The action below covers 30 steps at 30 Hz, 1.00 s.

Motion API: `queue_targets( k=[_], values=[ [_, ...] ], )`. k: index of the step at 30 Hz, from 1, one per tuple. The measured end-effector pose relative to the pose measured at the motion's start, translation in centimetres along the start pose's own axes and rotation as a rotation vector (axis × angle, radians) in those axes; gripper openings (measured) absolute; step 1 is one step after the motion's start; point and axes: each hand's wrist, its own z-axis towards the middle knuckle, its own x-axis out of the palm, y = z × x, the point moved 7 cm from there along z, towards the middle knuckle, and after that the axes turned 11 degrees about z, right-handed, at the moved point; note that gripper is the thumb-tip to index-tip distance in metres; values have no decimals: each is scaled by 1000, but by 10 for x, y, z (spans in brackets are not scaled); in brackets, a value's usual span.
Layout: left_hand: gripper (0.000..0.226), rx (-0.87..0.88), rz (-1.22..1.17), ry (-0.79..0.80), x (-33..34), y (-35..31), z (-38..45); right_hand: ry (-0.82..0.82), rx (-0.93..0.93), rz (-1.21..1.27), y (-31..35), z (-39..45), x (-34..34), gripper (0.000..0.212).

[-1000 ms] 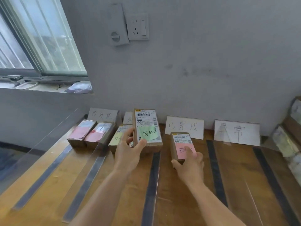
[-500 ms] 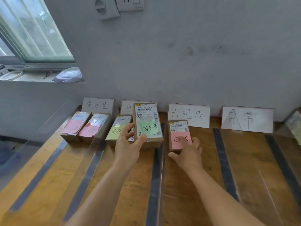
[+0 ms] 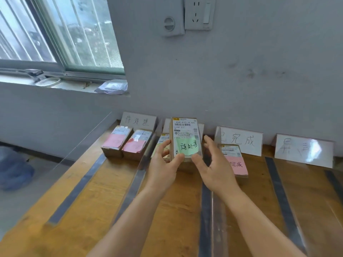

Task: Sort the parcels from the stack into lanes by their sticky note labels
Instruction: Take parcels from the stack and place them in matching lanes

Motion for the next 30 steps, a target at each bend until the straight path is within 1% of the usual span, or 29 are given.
queue_targets(
  k=[3,6,9,13,18,21,24,30],
  values=[
    [46,29,-4,-19,-40,2,-1,29,-22,38,28,-8,37,67],
    [43,60,1,-44,-85,10,1,14,-22,0,52,-13,75,65],
    [39,54,-2,-53,-130,24,4,13,-46,-13,73,-15,117,63],
    [35,-11,-20,-89,-183,55,5,81,-17,-24,89,-20,178,63],
    [35,-103,109,-123,-235,97,8,172,57,-57,90,-31,252,63],
    [35,-163,177,-116,-250,123,12,228,144,-77,79,-36,285,58],
    [32,-195,316,-77,-256,145,21,271,216,-96,67,-36,309,53],
    [25,-212,493,15,-258,171,44,343,329,-181,51,-35,338,59]
  ],
)
